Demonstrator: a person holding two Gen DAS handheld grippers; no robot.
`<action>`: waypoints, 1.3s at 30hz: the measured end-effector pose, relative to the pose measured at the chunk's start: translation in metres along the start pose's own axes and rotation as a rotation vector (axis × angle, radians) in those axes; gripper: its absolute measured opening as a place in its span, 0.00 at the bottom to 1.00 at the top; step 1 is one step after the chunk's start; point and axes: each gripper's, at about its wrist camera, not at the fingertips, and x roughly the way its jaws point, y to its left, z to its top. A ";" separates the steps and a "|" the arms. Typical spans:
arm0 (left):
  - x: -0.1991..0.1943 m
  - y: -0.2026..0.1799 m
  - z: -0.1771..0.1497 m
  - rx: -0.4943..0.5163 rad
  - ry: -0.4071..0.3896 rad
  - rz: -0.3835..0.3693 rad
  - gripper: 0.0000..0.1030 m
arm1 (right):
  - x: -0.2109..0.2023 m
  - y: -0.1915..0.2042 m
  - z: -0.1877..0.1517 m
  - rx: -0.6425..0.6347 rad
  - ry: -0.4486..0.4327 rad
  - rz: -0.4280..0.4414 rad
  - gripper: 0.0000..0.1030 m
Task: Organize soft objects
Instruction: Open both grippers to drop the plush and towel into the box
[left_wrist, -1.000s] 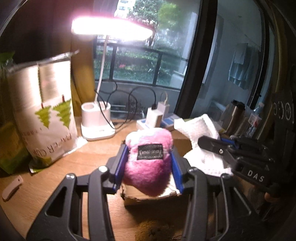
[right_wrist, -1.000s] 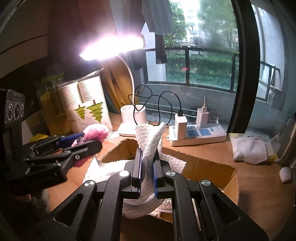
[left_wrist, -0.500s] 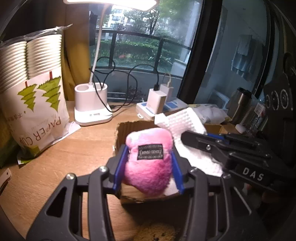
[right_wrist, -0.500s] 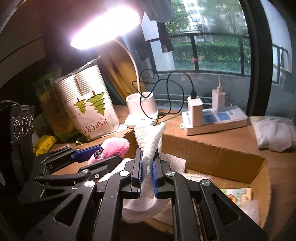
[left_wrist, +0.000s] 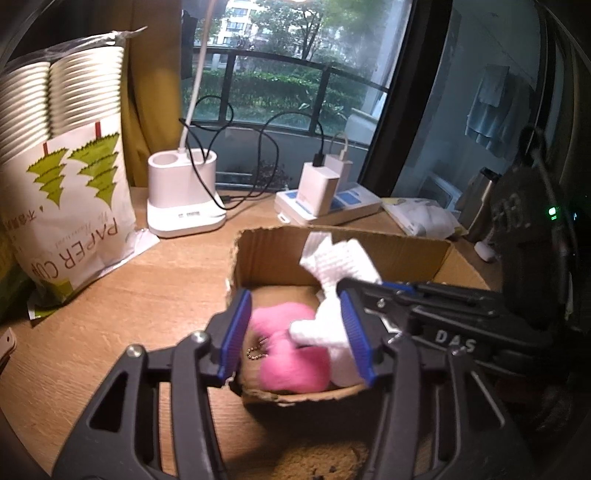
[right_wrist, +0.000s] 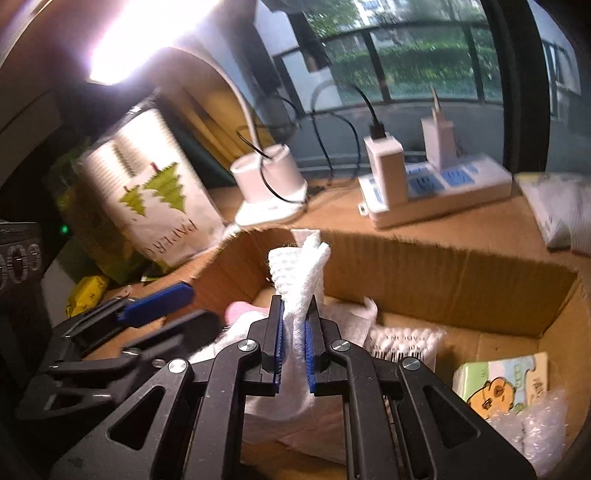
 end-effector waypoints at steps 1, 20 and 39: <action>-0.001 0.000 0.000 0.000 -0.003 0.002 0.50 | 0.001 -0.001 0.000 0.002 0.006 -0.003 0.10; -0.029 0.017 -0.006 -0.024 -0.028 0.051 0.52 | 0.010 0.025 -0.009 -0.109 0.052 -0.148 0.43; -0.075 0.006 -0.014 -0.027 -0.081 0.041 0.71 | -0.058 0.056 -0.018 -0.168 -0.036 -0.201 0.51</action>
